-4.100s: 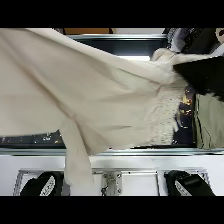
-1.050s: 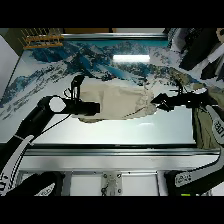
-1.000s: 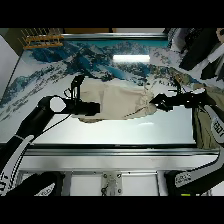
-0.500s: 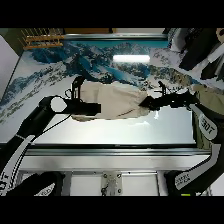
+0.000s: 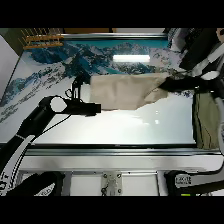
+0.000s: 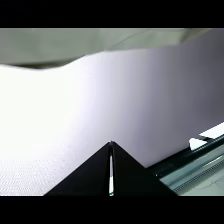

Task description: Fold the clothes and pants, and hang the long-sleeved shirts on hangers.

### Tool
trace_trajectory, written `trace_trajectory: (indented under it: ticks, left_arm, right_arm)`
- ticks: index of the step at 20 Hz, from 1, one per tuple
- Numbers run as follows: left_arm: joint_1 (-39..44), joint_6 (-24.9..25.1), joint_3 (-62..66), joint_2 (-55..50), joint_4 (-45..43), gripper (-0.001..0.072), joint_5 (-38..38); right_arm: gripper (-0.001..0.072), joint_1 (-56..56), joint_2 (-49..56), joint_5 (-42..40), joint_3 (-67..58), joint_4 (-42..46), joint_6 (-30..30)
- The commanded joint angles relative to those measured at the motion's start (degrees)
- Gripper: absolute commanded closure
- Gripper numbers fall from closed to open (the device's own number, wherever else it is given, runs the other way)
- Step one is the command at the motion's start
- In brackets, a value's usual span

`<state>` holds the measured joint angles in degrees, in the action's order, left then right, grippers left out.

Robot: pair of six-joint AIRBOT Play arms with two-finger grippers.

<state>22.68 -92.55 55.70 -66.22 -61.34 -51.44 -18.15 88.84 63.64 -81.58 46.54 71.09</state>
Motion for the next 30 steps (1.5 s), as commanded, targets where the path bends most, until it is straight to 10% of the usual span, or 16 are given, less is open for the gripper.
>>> trace_trajectory:
  ticks: [1,13,21,30]
  left_arm:
    - [0.02,0.04,0.0,-0.02,-0.02,0.0703,0.02]
    - [0.02,0.07,0.0,-0.02,-0.04,0.0703,-0.02]
    - [0.07,0.09,0.0,-0.02,-0.07,0.0703,-0.04]
    - [0.07,0.11,0.0,-0.02,-0.13,0.0703,-1.97]
  right_arm:
    - [0.0694,-12.09,-8.07,0.44,-5.46,12.24,14.51]
    - [0.0694,-39.87,-17.59,13.2,-5.6,4.94,20.92]
    - [0.0694,-41.31,-27.56,17.64,2.43,33.07,26.71]
    - [0.0667,-41.29,-30.95,9.38,24.79,33.9,25.83]
